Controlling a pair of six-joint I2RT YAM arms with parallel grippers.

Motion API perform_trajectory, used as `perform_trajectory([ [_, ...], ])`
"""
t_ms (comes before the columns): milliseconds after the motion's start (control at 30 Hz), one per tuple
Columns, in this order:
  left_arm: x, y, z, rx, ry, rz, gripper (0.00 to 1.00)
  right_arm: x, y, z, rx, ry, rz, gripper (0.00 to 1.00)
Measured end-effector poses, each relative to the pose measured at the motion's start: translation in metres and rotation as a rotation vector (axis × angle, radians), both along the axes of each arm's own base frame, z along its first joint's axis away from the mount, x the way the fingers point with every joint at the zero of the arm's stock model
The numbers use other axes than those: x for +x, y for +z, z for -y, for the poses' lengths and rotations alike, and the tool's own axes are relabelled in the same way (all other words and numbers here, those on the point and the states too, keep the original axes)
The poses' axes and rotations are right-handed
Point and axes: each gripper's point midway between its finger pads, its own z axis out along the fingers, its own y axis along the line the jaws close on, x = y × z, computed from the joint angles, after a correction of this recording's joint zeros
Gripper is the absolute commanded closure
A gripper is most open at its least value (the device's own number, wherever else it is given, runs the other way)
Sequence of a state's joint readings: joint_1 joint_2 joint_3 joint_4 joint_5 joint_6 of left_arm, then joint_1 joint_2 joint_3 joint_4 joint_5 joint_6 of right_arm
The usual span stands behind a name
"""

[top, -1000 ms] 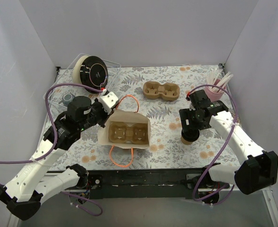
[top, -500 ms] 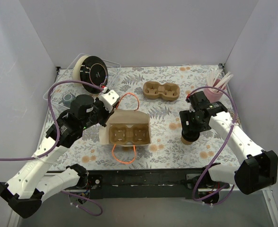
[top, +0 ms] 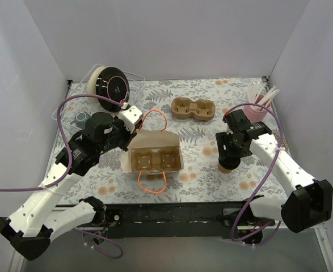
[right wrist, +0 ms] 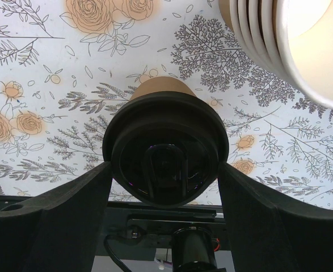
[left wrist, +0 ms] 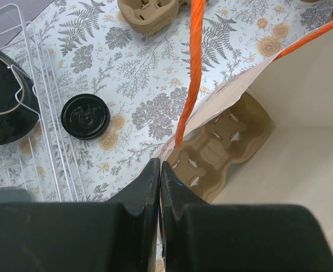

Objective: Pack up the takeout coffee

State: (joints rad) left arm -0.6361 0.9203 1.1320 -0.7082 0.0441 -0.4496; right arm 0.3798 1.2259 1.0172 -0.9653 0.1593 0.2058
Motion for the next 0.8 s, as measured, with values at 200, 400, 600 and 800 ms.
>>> perform_trajectory([
  [200, -0.0004, 0.0023, 0.0001, -0.008, 0.004, -0.003, 1.00, 0.0003, -0.0003, -0.0007, -0.005, 0.000, 0.002, 0.17],
  [400, -0.0012, 0.0020, -0.0003, -0.009, 0.005, -0.006, 1.00, -0.0001, -0.0017, -0.0017, -0.017, -0.008, 0.000, 0.11],
  [600, -0.0030, 0.0041, -0.0017, -0.013, 0.005, 0.000, 1.00, -0.0005, -0.0023, -0.0026, -0.028, -0.007, 0.001, 0.13],
  [800, -0.0035, 0.0049, -0.0021, -0.013, 0.004, 0.004, 1.00, -0.0005, -0.0044, -0.0032, -0.039, -0.011, -0.004, 0.18],
])
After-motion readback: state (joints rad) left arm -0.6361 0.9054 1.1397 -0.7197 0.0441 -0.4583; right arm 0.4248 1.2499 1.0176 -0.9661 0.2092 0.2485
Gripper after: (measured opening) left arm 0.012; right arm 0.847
